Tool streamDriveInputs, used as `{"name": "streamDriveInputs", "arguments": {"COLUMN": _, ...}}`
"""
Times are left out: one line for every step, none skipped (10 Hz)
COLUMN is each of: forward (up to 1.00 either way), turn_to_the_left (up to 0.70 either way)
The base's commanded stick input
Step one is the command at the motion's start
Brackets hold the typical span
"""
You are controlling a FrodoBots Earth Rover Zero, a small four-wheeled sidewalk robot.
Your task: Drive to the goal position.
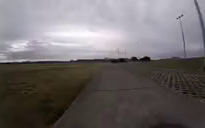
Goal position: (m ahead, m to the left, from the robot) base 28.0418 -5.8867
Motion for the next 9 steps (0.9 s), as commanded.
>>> {"name": "streamDriveInputs", "arguments": {"forward": 1.00, "turn_to_the_left": 0.00}}
{"name": "streamDriveInputs", "arguments": {"forward": 1.00, "turn_to_the_left": 0.00}}
{"name": "streamDriveInputs", "arguments": {"forward": 1.00, "turn_to_the_left": 0.00}}
{"name": "streamDriveInputs", "arguments": {"forward": 1.00, "turn_to_the_left": 0.00}}
{"name": "streamDriveInputs", "arguments": {"forward": 1.00, "turn_to_the_left": 0.00}}
{"name": "streamDriveInputs", "arguments": {"forward": 1.00, "turn_to_the_left": -0.40}}
{"name": "streamDriveInputs", "arguments": {"forward": 1.00, "turn_to_the_left": -0.40}}
{"name": "streamDriveInputs", "arguments": {"forward": 1.00, "turn_to_the_left": 0.00}}
{"name": "streamDriveInputs", "arguments": {"forward": 1.00, "turn_to_the_left": 0.00}}
